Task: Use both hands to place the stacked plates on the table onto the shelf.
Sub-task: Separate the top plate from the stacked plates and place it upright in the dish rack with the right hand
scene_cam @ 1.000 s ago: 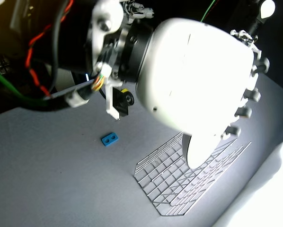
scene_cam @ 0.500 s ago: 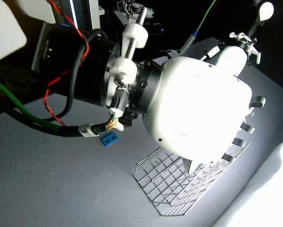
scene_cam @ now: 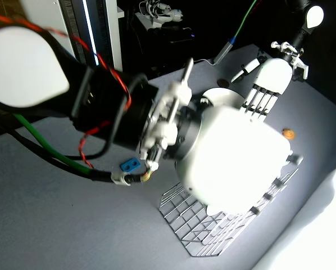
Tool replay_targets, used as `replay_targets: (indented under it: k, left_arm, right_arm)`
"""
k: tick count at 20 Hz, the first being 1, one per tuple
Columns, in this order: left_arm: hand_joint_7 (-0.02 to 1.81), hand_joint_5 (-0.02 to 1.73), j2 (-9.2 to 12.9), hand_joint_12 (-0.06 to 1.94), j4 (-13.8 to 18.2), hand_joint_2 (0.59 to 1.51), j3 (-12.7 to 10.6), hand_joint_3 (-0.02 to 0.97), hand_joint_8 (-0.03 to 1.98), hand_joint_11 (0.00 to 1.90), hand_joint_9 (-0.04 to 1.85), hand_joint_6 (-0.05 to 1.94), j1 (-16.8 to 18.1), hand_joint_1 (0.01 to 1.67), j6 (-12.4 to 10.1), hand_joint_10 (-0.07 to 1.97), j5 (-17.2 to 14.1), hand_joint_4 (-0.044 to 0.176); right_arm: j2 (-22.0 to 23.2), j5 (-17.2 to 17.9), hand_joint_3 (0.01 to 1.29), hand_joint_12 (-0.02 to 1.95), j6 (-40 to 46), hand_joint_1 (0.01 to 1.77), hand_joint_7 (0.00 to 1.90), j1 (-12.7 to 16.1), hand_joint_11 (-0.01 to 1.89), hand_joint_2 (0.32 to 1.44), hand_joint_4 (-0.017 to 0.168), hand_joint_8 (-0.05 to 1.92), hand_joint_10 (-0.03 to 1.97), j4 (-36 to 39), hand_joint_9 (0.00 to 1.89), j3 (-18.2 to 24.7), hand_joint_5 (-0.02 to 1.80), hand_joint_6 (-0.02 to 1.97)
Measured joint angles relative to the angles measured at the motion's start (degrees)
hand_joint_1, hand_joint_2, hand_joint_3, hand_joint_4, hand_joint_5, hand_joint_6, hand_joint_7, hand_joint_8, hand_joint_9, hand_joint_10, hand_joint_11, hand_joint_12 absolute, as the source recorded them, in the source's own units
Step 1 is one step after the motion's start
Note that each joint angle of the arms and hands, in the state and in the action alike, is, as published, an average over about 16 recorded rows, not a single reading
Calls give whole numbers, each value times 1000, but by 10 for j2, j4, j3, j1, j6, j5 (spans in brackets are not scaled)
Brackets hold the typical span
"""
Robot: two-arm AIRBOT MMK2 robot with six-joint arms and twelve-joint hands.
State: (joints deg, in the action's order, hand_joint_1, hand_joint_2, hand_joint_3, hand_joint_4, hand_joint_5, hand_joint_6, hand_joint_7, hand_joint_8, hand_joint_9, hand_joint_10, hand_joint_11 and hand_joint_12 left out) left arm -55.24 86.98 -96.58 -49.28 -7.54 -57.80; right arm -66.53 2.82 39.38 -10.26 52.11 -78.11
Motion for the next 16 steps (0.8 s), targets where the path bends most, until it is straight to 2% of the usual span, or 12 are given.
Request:
replay_targets:
  k: [11, 16]
  left_arm:
    - [17, 20, 3, -10, 10, 1153, -1, 17, -8, 14, 4, 19, 11, 15, -6, -8, -2, 2]
    - [16, 18, 5, -9, 14, 1151, -1, 17, -8, 14, 15, 19, 12, 15, -8, -1, -3, 2]
  right_arm:
    - [-39, 0, 16, 955, 7, 1378, 1015, -34, 966, 1008, -8, 959, 1006, -1, 1039, -51, 869, 907]
    - [-49, 8, 16, 962, 1, 1347, 1002, -47, 916, 1029, -9, 984, 807, 0, 1035, -64, 840, 954]
